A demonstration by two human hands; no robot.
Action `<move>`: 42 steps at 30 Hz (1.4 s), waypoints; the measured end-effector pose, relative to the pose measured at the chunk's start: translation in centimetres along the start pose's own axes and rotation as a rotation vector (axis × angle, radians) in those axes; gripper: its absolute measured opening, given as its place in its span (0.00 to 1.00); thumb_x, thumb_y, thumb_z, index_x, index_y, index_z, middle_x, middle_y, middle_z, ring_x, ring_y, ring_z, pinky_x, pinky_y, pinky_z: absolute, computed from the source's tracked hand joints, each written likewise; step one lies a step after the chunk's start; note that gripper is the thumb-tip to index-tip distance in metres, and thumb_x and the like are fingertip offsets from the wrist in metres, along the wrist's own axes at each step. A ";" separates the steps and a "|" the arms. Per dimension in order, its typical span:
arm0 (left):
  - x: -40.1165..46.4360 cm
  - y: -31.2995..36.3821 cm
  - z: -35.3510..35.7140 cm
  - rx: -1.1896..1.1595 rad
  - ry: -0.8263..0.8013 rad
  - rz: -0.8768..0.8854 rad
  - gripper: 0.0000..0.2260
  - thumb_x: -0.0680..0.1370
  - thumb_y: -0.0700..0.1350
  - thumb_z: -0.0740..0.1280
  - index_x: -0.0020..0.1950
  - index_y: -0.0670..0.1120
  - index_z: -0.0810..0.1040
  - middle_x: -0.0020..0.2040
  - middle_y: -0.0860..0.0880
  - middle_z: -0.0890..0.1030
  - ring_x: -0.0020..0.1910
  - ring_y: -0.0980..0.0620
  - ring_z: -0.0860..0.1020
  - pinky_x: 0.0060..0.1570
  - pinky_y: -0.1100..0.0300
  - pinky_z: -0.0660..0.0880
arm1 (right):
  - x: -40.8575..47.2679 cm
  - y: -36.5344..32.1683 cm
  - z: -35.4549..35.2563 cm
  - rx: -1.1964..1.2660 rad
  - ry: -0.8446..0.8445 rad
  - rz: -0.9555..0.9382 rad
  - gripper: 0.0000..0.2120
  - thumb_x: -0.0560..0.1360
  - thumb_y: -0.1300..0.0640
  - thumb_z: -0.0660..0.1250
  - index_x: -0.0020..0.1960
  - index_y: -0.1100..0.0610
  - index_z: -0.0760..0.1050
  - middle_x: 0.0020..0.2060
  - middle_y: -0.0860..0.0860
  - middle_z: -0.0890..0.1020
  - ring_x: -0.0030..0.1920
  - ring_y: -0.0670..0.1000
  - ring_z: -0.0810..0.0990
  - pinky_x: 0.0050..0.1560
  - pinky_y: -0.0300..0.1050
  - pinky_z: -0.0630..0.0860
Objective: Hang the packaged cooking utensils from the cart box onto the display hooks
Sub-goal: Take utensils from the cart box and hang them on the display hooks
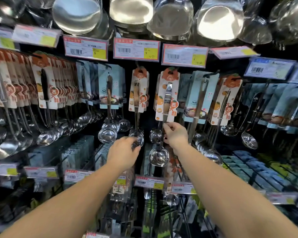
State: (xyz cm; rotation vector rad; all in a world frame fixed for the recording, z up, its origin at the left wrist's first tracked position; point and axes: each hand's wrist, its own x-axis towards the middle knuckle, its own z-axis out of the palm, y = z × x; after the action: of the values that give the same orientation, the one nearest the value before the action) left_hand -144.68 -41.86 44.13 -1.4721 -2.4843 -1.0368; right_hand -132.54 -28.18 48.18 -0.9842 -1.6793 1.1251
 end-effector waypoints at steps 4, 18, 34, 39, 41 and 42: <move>-0.2 -0.3 -0.5 0.032 -0.018 0.035 0.20 0.78 0.53 0.63 0.69 0.48 0.71 0.66 0.47 0.75 0.65 0.46 0.71 0.64 0.49 0.69 | 0.8 0.4 0.3 -0.111 -0.006 0.111 0.18 0.81 0.50 0.59 0.68 0.56 0.72 0.55 0.52 0.81 0.54 0.57 0.79 0.61 0.53 0.76; -6.0 11.2 6.2 0.006 -0.122 0.343 0.19 0.78 0.52 0.63 0.66 0.46 0.74 0.64 0.46 0.76 0.63 0.44 0.72 0.62 0.52 0.68 | -13.1 6.0 -13.0 -0.399 0.165 0.137 0.17 0.81 0.51 0.60 0.66 0.56 0.74 0.60 0.50 0.80 0.55 0.51 0.79 0.52 0.39 0.74; -33.9 53.5 23.1 -0.153 -0.526 0.842 0.16 0.78 0.55 0.61 0.64 0.52 0.75 0.59 0.51 0.78 0.58 0.47 0.76 0.54 0.50 0.76 | -38.2 13.5 -61.0 -0.724 0.603 0.522 0.18 0.81 0.50 0.59 0.69 0.53 0.71 0.55 0.52 0.83 0.52 0.54 0.82 0.48 0.45 0.77; -39.8 63.3 28.8 -0.132 -0.585 1.026 0.19 0.77 0.58 0.60 0.65 0.51 0.74 0.61 0.51 0.77 0.61 0.48 0.73 0.59 0.50 0.73 | -42.5 17.2 -70.7 -0.858 0.750 0.614 0.18 0.80 0.49 0.59 0.68 0.52 0.72 0.61 0.53 0.79 0.57 0.55 0.79 0.52 0.47 0.76; -41.2 66.4 31.7 -0.132 -0.623 1.075 0.20 0.77 0.58 0.61 0.67 0.52 0.72 0.63 0.51 0.75 0.63 0.47 0.72 0.61 0.49 0.71 | -42.8 19.1 -73.9 -0.883 0.774 0.643 0.17 0.79 0.49 0.59 0.67 0.50 0.74 0.61 0.53 0.79 0.58 0.55 0.78 0.54 0.48 0.77; -41.7 68.0 33.2 -0.122 -0.632 1.105 0.20 0.77 0.58 0.61 0.66 0.51 0.72 0.62 0.50 0.76 0.63 0.47 0.72 0.60 0.49 0.71 | -42.7 20.2 -75.5 -0.895 0.782 0.658 0.17 0.79 0.48 0.59 0.65 0.49 0.75 0.60 0.52 0.79 0.57 0.55 0.79 0.54 0.50 0.78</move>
State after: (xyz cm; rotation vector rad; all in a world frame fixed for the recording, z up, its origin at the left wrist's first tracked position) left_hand -59.01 -32.65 37.34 -2.9576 -1.2887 -0.5131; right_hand -45.35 -41.72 35.96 -2.2914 -1.1657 0.1637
